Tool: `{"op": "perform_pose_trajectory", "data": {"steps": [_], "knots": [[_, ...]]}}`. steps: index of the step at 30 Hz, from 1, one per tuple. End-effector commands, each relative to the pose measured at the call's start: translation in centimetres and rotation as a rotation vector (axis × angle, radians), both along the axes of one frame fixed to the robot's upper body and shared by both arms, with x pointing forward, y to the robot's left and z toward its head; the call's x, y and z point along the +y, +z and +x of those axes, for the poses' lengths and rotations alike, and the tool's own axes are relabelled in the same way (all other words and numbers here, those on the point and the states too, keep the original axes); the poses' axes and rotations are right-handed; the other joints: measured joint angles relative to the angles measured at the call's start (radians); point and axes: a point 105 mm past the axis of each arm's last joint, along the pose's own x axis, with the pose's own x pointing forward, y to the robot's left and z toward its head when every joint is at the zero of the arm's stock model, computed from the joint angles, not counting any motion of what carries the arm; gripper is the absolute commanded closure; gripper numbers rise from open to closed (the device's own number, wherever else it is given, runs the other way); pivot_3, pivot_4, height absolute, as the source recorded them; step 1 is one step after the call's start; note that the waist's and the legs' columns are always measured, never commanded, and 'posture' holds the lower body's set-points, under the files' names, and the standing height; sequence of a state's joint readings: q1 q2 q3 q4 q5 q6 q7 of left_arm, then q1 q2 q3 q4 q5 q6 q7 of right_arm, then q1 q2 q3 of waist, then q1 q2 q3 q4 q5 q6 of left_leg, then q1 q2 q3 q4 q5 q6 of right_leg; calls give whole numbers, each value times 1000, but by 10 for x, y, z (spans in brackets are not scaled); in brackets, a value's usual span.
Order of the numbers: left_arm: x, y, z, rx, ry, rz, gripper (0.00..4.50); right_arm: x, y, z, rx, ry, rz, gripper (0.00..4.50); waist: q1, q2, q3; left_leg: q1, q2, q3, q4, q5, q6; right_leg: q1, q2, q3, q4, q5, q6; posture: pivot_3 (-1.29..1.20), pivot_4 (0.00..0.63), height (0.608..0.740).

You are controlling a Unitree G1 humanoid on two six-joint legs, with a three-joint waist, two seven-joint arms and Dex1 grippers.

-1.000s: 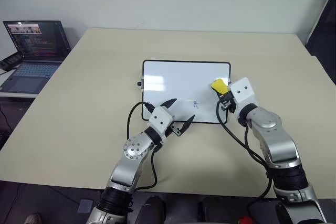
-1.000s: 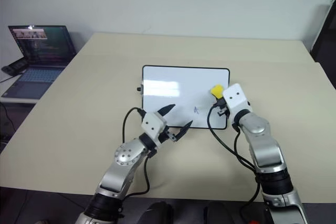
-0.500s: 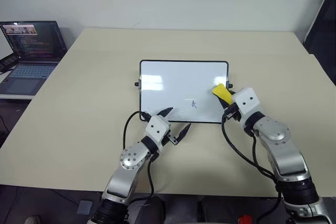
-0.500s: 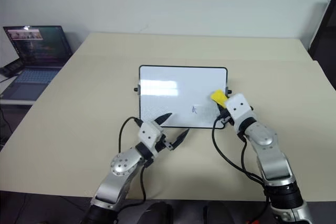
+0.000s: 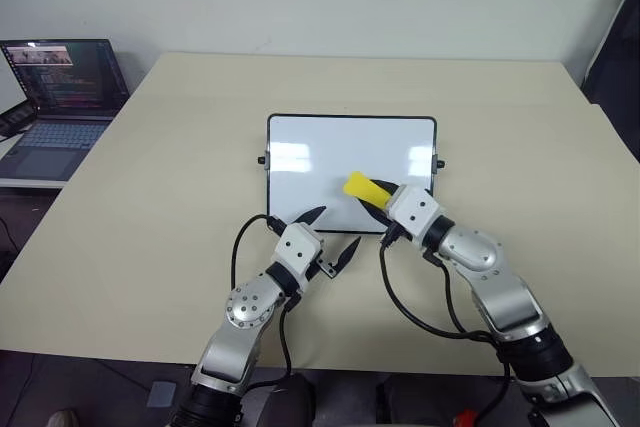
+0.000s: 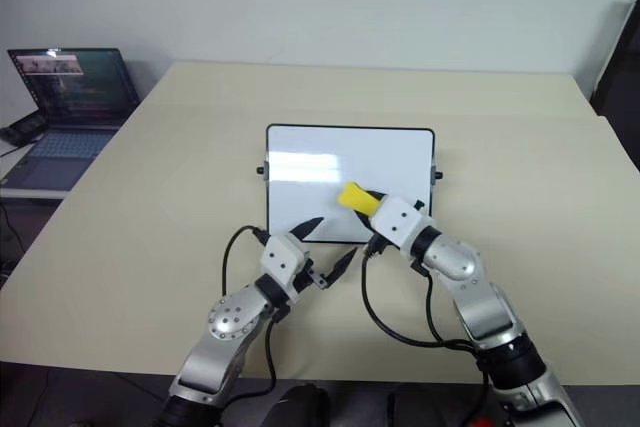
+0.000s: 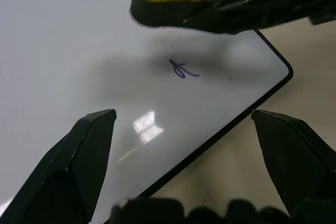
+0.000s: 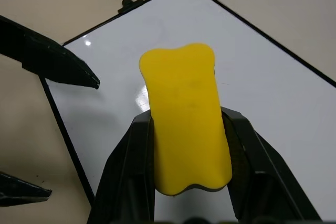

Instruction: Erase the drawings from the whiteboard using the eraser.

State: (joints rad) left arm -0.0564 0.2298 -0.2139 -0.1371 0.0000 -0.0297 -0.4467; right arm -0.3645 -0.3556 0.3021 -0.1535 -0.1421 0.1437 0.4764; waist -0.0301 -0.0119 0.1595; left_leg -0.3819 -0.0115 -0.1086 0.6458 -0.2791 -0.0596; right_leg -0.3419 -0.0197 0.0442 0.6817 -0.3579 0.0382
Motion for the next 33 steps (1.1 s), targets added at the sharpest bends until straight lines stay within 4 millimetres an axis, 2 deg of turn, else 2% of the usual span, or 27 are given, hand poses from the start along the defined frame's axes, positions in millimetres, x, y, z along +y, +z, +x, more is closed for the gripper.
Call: {"op": "perform_pose_trajectory", "data": {"steps": [1,6,10,16,19,22,27,33], "knots": [[-2,10,-1,-44,-10,-10,0,-4,-6,14,-3,-65,-71,3128,0,0,0,0,0,0,0,1,-1,0,0,0,0,0,0,0,150,740],[-2,12,-5,-44,-10,-11,0,-21,-19,27,49,-164,-116,3128,1,0,0,0,0,0,0,1,-1,0,0,0,0,0,0,0,150,740],[-1,13,-6,-42,-5,-10,0,-31,-27,26,94,-199,-148,3128,4,0,0,1,0,-1,1,0,-1,2,0,0,0,0,0,0,150,740],[-2,15,-4,-42,-4,-14,0,-49,-46,9,181,-213,-227,3128,10,0,0,2,-1,-3,1,-1,1,4,-1,0,0,0,0,0,150,740],[-4,16,-3,-43,-8,-19,0,-70,-59,-2,230,-249,-280,3128,12,0,0,3,-1,-3,1,-1,1,5,-1,0,0,0,0,0,150,740],[-6,17,-2,-42,-11,-22,0,-82,-63,-7,251,-273,-297,3128,14,0,-1,3,-1,-3,2,-1,1,6,-1,0,0,0,0,0,150,740],[-8,17,0,-42,-19,-25,0,-85,-48,-6,214,-293,-243,3128,15,0,0,6,-1,-3,1,-1,1,8,-1,0,0,0,0,0,150,740],[-10,18,0,-43,-29,-26,0,-62,6,3,1,-245,-31,3128,12,-1,0,4,-1,-2,1,-1,1,6,0,0,0,0,0,0,150,740]]}}
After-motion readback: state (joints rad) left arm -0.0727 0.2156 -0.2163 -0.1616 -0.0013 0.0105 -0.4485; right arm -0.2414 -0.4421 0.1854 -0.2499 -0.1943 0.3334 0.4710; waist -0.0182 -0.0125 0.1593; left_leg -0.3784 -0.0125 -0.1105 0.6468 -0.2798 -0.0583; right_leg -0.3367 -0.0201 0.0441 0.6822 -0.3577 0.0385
